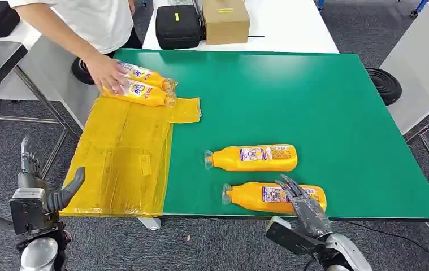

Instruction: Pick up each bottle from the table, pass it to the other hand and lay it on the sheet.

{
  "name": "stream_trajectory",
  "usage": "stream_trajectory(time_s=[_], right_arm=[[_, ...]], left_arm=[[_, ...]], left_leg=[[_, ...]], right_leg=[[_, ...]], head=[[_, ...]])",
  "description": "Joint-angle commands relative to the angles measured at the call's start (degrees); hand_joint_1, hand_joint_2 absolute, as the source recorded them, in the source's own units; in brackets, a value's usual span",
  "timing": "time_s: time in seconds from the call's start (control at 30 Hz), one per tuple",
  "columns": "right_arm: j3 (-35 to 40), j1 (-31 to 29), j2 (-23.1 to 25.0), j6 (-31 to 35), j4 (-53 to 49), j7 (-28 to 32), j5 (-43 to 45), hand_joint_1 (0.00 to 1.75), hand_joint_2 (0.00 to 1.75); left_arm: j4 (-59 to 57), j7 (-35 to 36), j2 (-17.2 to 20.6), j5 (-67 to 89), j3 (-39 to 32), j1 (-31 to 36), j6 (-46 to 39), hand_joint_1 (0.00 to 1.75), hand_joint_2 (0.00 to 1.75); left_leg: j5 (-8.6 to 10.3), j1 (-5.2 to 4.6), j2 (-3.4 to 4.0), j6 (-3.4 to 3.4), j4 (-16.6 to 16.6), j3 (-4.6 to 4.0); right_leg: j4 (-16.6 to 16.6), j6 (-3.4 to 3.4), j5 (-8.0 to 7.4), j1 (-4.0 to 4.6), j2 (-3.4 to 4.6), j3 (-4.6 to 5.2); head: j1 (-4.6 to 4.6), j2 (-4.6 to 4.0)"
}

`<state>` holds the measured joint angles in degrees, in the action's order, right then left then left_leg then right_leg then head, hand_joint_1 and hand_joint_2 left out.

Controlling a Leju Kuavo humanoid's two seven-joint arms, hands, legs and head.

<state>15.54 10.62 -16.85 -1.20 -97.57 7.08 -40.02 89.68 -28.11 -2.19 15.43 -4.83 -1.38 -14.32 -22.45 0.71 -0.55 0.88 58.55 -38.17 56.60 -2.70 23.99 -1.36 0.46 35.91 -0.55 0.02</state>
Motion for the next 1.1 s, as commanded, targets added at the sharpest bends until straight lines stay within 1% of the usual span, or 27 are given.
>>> stream_trajectory(time_s=[0.03,0.1,0.13,0.2,0.23,0.27,0.3,0.33,0.37,0.43,0.47,0.53,0.57,0.63,0.67,0.73,0.77,0.8,0.83,0.87,0.9,0.93,0.97,1.0,1.03,1.07,1.1], right_arm=[[-4.17,1.85,-2.96,-1.28,-0.8,-1.09,1.11,0.0,1.75],[-4.17,1.85,-2.96,-1.28,-0.8,-1.09,1.11,0.0,1.75],[-4.17,1.85,-2.96,-1.28,-0.8,-1.09,1.11,0.0,1.75],[-4.36,2.04,-2.96,-1.26,-0.95,-1.2,1.09,0.0,1.75],[-5.15,2.45,-2.93,-1.36,-1.47,-2.26,0.47,0.0,1.75],[-5.59,2.61,-3.08,-1.41,-1.65,-2.37,0.48,0.0,1.75],[-6.07,2.72,-3.27,-1.74,-1.82,-2.53,0.51,0.0,1.75],[-6.98,2.83,-3.6,-2.66,-2.0,-2.86,0.9,0.0,1.75],[-7.4,2.8,-3.93,-3.46,-1.84,-3.0,1.29,0.0,1.75],[-8.48,2.57,-4.8,-4.07,-0.84,-3.12,2.0,0.0,1.75],[-8.72,2.48,-4.96,-4.2,-0.63,-3.06,2.22,0.0,1.75],[-8.9,2.39,-5.07,-4.31,-0.37,-2.93,2.41,0.0,1.75],[-8.9,2.39,-5.07,-4.31,-0.37,-2.93,2.41,0.0,1.75],[-8.9,2.39,-5.07,-4.31,-0.37,-2.93,2.41,0.0,1.75],[-8.9,2.39,-5.07,-4.31,-0.37,-2.93,2.41,0.0,1.75],[-8.89,2.23,-4.92,-4.35,0.03,-2.93,2.41,0.0,1.75],[-8.98,2.19,-4.91,-4.37,0.17,-2.94,2.43,0.0,1.75],[-9.34,1.46,-4.4,-4.38,1.27,-2.81,2.33,0.0,1.75],[-9.42,1.0,-4.04,-4.46,1.78,-2.83,2.31,0.0,1.75],[-9.34,0.18,-3.79,-4.56,2.48,-2.88,1.9,0.0,1.75],[-9.36,-0.84,-3.69,-4.67,3.25,-2.85,1.76,0.0,1.75],[-9.52,-1.77,-3.69,-4.89,3.95,-2.77,1.49,0.0,1.75],[-9.72,-2.55,-3.82,-5.14,4.42,-2.69,1.3,0.0,1.75],[-9.92,-3.27,-4.4,-5.31,4.83,-2.67,1.22,0.0,1.75],[-10.54,-4.27,-4.98,-5.5,5.19,-2.7,1.11,0.0,1.75],[-11.03,-4.85,-5.15,-5.52,5.46,-2.7,1.13,0.0,1.75],[-11.59,-5.52,-5.17,-5.76,5.75,-2.53,0.93,0.0,1.75]], left_arm=[[-3.94,0.34,-0.17,-0.15,1.44,1.21,-0.5,0.0,1.75],[-3.94,0.34,-0.17,-0.15,1.44,1.21,-0.5,0.0,1.75],[-3.94,0.34,-0.17,-0.15,1.44,1.21,-0.5,0.0,1.75],[-3.99,0.4,-0.14,-0.19,1.47,1.28,-0.44,0.0,1.75],[-4.29,0.79,0.03,-0.25,1.64,1.37,-0.27,0.0,1.75],[-4.52,0.89,0.12,-0.3,1.7,1.5,-0.23,0.0,1.75],[-4.88,0.94,0.23,-0.36,1.78,1.66,-0.23,0.0,1.75],[-5.56,1.19,0.41,-0.82,1.96,2.11,0.05,0.0,1.75],[-5.99,1.19,0.55,-0.94,2.13,2.36,0.08,0.0,1.75],[-6.35,1.2,0.71,-1.19,2.17,2.4,0.13,0.0,1.75],[-6.38,1.2,0.74,-1.25,2.15,2.35,0.15,0.0,1.75],[-6.36,1.18,0.78,-1.34,2.1,2.24,0.18,0.0,1.75],[-6.36,1.18,0.78,-1.34,2.1,2.24,0.18,0.0,1.75],[-6.36,1.18,0.78,-1.34,2.1,2.24,0.18,0.0,1.75],[-6.36,1.18,0.78,-1.34,2.1,2.24,0.18,0.0,1.75],[-6.29,1.18,0.84,-1.34,2.11,2.07,0.13,0.0,1.75],[-6.29,1.19,0.84,-1.38,2.09,2.03,0.12,0.0,1.75],[-6.18,1.24,0.7,-1.51,1.88,1.65,-0.03,0.0,1.75],[-6.05,1.25,0.58,-1.52,1.82,1.43,-0.09,0.0,1.75],[-5.86,1.28,0.44,-1.51,1.72,1.13,-0.18,0.0,1.75],[-5.84,1.29,0.44,-1.51,1.65,1.0,-0.25,0.0,1.75],[-5.97,1.3,0.45,-1.57,1.56,1.0,-0.43,0.0,1.75],[-6.09,1.29,0.51,-1.65,1.52,1.01,-0.57,0.0,1.75],[-6.26,1.22,0.57,-1.96,1.5,1.13,-0.56,0.0,1.75],[-6.36,1.19,0.68,-2.1,1.48,1.24,-0.57,0.0,1.75],[-6.45,1.19,0.67,-2.11,1.43,1.33,-0.6,0.0,1.75],[-6.54,1.19,0.58,-2.08,1.38,1.31,-0.67,0.0,1.75]], left_leg=[[-0.17,-0.01,-0.05,0.01,-0.08,0.5],[-0.07,-0.03,-0.1,0.01,-0.04,0.2],[-0.17,-0.01,-0.12,0.01,-0.02,0.41],[-0.07,-0.01,-0.05,0.01,-0.04,0.17],[-0.16,0.0,-0.02,0.01,-0.04,0.37],[-0.12,-0.03,-0.01,0.01,-0.05,0.26],[-0.17,-0.02,-0.04,0.0,-0.05,0.41],[-0.13,-0.03,-0.06,0.0,-0.05,0.32],[-0.18,-0.02,-0.1,-0.01,-0.06,0.45],[-0.07,-0.02,-0.09,0.0,-0.05,0.2],[-0.16,-0.02,-0.09,0.01,-0.05,0.43],[-0.08,-0.02,-0.02,0.01,-0.04,0.21],[-0.15,-0.03,-0.02,0.02,-0.05,0.39],[-0.09,-0.02,-0.02,0.01,-0.05,0.23],[-0.16,0.0,-0.01,0.01,-0.06,0.39],[-0.1,-0.01,-0.04,0.0,-0.06,0.29],[-0.15,0.0,-0.03,0.0,-0.05,0.4],[-0.09,-0.01,-0.02,0.0,-0.07,0.26],[-0.16,0.0,0.0,0.0,-0.08,0.45],[-0.14,0.0,0.0,-0.01,-0.06,0.36],[-0.19,0.03,0.11,-0.02,-0.09,0.5],[-0.15,0.01,0.07,-0.01,-0.07,0.38],[-0.21,0.01,0.17,-0.01,-0.09,0.56],[-0.12,0.02,0.12,0.0,-0.07,0.3],[-0.17,0.01,0.19,0.0,-0.09,0.47],[-0.11,-0.01,0.18,0.01,-0.06,0.3],[-0.16,0.01,0.17,0.01,-0.07,0.44]], right_leg=[[-0.11,0.15,0.19,0.03,-0.14,-0.55],[-0.03,0.08,0.12,-0.01,-0.16,-0.24],[-0.05,0.14,0.21,0.03,-0.21,-0.47],[-0.05,0.08,0.09,0.01,-0.09,-0.23],[-0.08,0.14,0.16,0.04,-0.09,-0.44],[-0.05,0.11,0.12,0.0,-0.08,-0.3],[-0.06,0.15,0.18,0.02,-0.12,-0.46],[-0.04,0.13,0.15,0.01,-0.13,-0.36],[-0.05,0.17,0.21,0.03,-0.2,-0.51],[-0.05,0.09,0.1,0.01,-0.15,-0.25],[-0.07,0.15,0.18,0.03,-0.18,-0.48],[-0.05,0.08,0.08,0.0,-0.08,-0.24],[-0.07,0.13,0.15,0.01,-0.1,-0.43],[-0.07,0.08,0.09,0.0,-0.09,-0.27],[-0.1,0.14,0.15,0.04,-0.1,-0.45],[-0.07,0.11,0.11,0.02,-0.11,-0.33],[-0.08,0.15,0.16,0.04,-0.12,-0.45],[-0.08,0.11,0.09,0.02,-0.09,-0.29],[-0.1,0.16,0.16,0.04,-0.08,-0.49],[-0.08,0.13,0.13,0.03,-0.07,-0.39],[-0.14,0.17,0.13,0.07,0.01,-0.52],[-0.1,0.13,0.1,0.05,0.0,-0.4],[-0.15,0.17,0.12,0.06,0.07,-0.56],[-0.12,0.11,0.05,0.06,0.05,-0.33],[-0.15,0.14,0.08,0.05,0.1,-0.49],[-0.1,0.09,0.03,0.02,0.11,-0.3],[-0.14,0.13,0.07,0.06,0.08,-0.46]], head=[[0.02,0.0],[0.0,0.0],[0.02,0.0],[0.02,0.0],[0.02,0.0],[0.0,0.0],[0.02,0.0],[0.0,0.0],[0.0,0.0],[0.02,0.0],[0.0,0.0],[0.02,0.0],[0.0,0.0],[0.0,0.0],[0.02,0.0],[0.02,0.0],[0.0,0.0],[0.02,0.0],[0.0,0.0],[0.0,0.0],[0.0,0.0],[0.0,0.0],[0.02,0.0],[0.0,0.0],[0.0,0.0],[0.0,0.0],[0.02,0.0]])
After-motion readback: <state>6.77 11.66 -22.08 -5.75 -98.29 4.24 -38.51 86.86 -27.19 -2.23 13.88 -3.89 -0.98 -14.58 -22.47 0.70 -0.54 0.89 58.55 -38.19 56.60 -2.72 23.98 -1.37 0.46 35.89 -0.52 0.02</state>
